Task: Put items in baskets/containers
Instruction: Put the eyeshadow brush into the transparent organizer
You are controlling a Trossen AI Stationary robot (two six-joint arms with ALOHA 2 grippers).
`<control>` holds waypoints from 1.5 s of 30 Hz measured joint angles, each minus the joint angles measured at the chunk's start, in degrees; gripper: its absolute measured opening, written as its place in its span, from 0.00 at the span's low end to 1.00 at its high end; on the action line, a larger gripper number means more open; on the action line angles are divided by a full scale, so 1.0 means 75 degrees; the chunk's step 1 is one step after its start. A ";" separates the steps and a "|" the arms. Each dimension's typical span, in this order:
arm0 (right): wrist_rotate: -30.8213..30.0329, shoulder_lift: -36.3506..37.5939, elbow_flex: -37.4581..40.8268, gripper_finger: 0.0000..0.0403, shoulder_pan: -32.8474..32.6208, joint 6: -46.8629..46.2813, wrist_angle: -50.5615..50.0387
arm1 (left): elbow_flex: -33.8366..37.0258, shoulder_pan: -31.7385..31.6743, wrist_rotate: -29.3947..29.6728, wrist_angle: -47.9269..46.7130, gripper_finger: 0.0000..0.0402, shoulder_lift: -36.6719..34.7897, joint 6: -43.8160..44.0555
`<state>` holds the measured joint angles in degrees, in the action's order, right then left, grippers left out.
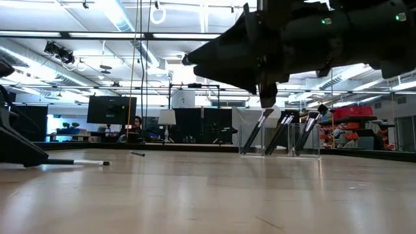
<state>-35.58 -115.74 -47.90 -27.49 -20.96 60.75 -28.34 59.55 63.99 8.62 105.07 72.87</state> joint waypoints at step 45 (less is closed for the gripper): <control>-0.2193 -0.1014 -0.2113 0.27 -0.0739 0.2877 0.0187 | -0.0035 -0.2620 -0.2749 0.6464 0.04 -0.1713 -0.8269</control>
<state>-52.02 -123.35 -63.75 -33.04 0.61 62.16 -28.60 39.90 43.38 57.10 92.23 10.85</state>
